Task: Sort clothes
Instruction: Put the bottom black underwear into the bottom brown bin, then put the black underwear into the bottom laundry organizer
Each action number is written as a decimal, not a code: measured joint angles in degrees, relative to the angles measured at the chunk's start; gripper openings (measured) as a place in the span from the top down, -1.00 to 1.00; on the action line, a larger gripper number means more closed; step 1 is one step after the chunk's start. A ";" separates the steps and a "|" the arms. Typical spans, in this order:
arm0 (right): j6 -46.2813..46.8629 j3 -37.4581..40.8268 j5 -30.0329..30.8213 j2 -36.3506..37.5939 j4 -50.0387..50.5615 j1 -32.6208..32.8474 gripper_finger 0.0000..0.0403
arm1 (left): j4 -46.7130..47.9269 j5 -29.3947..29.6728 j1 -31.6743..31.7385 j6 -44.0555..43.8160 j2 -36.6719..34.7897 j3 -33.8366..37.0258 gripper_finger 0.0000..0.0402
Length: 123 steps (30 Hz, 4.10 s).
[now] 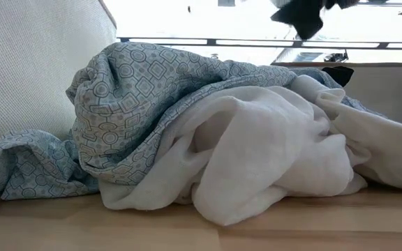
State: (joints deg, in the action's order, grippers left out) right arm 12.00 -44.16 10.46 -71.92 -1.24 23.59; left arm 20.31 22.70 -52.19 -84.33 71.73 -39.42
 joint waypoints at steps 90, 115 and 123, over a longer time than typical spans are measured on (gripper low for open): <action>-10.83 -28.39 29.66 7.56 23.94 7.43 0.98 | 46.49 41.10 6.39 39.38 0.10 -41.73 -0.06; -10.74 -28.39 20.54 -0.46 16.41 7.21 0.98 | -51.10 -1.83 32.83 105.50 30.86 -34.35 -0.07; -12.46 -28.39 18.74 -2.98 17.93 7.21 0.98 | -64.31 -3.37 35.37 99.89 36.56 -34.34 -0.02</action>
State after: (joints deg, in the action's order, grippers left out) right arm -0.46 -72.55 29.19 -74.90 16.69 30.81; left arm -43.99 19.32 -16.82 15.55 108.29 -73.76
